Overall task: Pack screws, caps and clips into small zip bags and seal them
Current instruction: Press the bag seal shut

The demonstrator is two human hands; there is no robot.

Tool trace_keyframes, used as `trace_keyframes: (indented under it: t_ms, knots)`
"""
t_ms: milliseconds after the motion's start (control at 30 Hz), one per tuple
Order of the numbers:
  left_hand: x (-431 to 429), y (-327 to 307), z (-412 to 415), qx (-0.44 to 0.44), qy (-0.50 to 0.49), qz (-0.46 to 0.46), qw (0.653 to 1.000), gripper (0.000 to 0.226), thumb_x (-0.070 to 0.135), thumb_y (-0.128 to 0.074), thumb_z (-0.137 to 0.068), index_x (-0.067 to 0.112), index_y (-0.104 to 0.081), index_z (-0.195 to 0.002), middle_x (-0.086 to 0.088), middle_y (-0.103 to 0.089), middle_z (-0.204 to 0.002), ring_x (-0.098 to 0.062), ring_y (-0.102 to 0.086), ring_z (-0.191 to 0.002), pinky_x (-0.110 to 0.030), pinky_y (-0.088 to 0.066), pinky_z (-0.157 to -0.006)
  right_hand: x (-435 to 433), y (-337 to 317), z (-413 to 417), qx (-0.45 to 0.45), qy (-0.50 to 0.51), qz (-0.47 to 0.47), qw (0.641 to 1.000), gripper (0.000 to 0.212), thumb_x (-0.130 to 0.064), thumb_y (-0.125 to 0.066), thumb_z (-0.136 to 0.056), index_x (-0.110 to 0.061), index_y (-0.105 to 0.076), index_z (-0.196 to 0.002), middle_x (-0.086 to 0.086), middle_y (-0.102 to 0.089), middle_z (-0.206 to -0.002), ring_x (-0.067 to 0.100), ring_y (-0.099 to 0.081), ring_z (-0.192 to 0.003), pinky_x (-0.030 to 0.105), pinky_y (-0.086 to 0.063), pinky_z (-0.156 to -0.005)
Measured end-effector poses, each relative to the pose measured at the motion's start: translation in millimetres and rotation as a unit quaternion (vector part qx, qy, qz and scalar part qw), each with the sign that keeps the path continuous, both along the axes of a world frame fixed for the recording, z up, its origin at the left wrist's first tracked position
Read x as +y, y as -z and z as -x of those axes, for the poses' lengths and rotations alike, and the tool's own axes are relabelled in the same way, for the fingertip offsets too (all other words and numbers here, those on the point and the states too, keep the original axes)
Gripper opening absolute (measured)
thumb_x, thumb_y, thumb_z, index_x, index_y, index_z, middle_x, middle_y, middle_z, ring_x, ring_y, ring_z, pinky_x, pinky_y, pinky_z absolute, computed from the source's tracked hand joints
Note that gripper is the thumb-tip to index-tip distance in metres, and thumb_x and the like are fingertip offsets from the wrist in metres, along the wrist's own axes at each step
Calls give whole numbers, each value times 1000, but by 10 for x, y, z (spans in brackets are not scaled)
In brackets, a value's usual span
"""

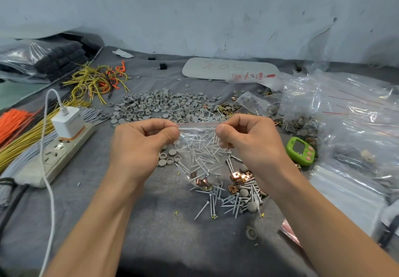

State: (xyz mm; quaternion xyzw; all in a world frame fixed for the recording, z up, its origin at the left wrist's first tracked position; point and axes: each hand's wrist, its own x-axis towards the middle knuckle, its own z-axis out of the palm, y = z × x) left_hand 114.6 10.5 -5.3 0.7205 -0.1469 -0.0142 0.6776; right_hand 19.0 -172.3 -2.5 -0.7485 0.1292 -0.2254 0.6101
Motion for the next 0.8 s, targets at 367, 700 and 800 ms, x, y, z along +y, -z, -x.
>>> trace_keyframes:
  t_ms: [367, 700, 800]
  knots:
    - [-111, 7, 133, 55, 115, 75, 989, 28, 26, -86, -56, 12, -81, -79, -14, -77, -82, -17, -70, -74, -20, -56, -68, 132, -52, 9, -26, -39, 22, 999, 14, -18, -80, -89, -11, -74, -77, 11, -71, -73, 17, -61, -66, 45, -57, -70]
    - [-178, 22, 193, 43, 142, 114, 982, 27, 25, -79, -65, 7, -82, -84, -7, -78, -80, -11, -71, -78, -16, -52, -69, 233, -36, -82, -41, -48, -2, 998, 15, -10, -78, -89, -16, -75, -75, -3, -71, -67, 10, -63, -66, 29, -56, -67]
    - [-180, 27, 182, 40, 128, 107, 985, 26, 26, -79, -64, 9, -83, -83, -8, -77, -77, -14, -70, -77, -17, -53, -69, 247, -12, -107, -40, -55, 0, 998, 22, -9, -77, -89, -20, -73, -70, -6, -70, -65, 8, -63, -65, 28, -55, -66]
